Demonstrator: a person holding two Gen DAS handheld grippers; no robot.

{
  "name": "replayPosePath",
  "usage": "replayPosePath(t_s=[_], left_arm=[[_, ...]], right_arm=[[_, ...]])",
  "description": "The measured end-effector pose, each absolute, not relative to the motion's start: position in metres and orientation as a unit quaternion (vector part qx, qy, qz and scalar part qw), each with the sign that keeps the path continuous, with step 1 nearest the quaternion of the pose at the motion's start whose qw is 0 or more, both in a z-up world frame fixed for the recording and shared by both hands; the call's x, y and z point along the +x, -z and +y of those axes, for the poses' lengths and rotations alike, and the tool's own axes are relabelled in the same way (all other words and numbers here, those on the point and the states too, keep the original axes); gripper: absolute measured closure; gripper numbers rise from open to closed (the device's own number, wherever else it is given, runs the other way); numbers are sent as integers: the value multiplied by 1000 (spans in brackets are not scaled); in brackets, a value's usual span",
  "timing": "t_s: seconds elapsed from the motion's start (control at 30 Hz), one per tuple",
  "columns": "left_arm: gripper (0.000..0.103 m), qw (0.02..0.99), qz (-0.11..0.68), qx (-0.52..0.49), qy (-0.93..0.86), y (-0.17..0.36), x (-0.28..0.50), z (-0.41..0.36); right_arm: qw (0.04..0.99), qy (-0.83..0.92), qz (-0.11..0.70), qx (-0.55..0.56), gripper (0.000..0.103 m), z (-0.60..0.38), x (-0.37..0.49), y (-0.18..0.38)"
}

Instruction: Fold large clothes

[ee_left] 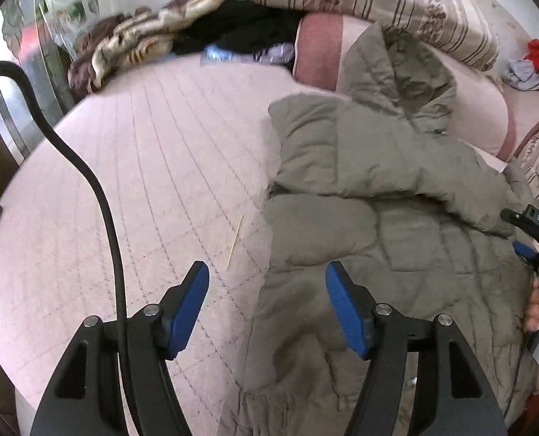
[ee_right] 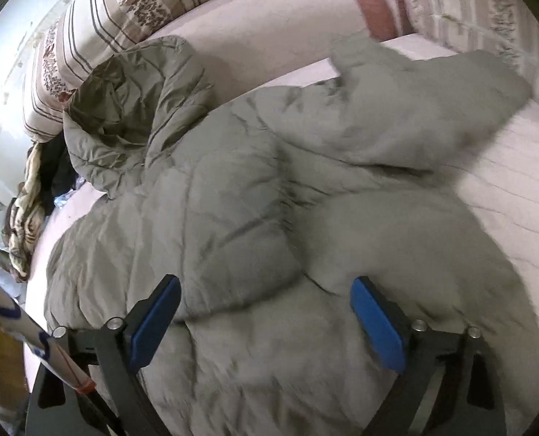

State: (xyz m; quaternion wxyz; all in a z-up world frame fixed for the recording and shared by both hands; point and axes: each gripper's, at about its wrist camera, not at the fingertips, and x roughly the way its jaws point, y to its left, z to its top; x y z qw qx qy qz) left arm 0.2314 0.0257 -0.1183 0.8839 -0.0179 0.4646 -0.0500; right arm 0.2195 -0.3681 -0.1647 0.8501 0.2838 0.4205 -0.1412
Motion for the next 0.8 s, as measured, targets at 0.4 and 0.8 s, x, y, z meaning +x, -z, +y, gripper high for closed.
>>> replayPosePath(t_s=[0.4,0.8], left_arm=[[37,865,501,1,36,146,251,14],[31,880,469,68,8,152,238,1]], right_arm=[[848,204,432,229,77,-374,234,162],[827,287,434,214,37,-392,136,132]])
